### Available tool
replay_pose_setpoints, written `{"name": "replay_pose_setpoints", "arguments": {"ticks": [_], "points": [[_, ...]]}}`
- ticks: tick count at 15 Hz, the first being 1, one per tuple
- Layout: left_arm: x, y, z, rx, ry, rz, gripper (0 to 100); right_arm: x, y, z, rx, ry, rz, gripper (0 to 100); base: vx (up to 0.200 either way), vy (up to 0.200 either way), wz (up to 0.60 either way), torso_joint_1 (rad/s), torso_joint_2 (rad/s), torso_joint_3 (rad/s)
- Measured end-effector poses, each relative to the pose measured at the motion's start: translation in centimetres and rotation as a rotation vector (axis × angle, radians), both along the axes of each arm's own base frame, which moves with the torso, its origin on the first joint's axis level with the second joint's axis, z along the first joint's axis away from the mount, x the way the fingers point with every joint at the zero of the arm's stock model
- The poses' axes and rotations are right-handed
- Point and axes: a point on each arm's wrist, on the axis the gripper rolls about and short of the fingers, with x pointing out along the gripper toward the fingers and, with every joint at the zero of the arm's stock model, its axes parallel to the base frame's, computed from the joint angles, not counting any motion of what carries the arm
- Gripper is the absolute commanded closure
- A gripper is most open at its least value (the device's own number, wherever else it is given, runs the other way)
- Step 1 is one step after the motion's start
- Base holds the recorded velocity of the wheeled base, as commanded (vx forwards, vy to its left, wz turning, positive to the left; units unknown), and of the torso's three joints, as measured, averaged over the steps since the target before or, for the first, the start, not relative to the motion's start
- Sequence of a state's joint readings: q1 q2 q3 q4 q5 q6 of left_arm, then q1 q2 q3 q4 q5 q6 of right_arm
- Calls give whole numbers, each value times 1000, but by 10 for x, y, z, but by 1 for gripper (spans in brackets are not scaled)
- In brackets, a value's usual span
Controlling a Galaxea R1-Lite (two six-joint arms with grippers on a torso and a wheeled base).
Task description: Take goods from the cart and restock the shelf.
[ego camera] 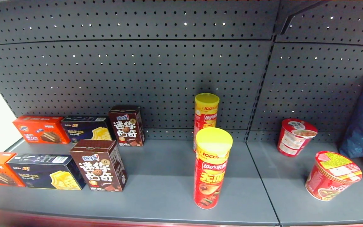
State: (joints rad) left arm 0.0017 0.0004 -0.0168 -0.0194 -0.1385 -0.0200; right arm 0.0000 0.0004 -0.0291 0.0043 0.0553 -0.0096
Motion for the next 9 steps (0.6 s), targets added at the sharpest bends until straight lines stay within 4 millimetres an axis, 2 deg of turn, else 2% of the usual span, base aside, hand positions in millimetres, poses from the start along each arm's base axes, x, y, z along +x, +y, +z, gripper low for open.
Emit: {"name": "replay_pose_setpoints", "arguments": {"ticks": [3, 4, 9], "points": [[0, 0, 0, 5, -1, 4, 0, 0, 0, 0, -1, 0, 4, 0, 0, 0, 0, 0, 0, 0], [0, 0, 0, 5, -1, 10, 0, 0, 0, 0, -1, 0, 4, 0, 0, -200, 0, 2, -2, -2], [0, 0, 0, -3, 1, 19, 0, 0, 0, 0, -2, 0, 2, 0, 0, 0, 0, 0, 0, 0]]}}
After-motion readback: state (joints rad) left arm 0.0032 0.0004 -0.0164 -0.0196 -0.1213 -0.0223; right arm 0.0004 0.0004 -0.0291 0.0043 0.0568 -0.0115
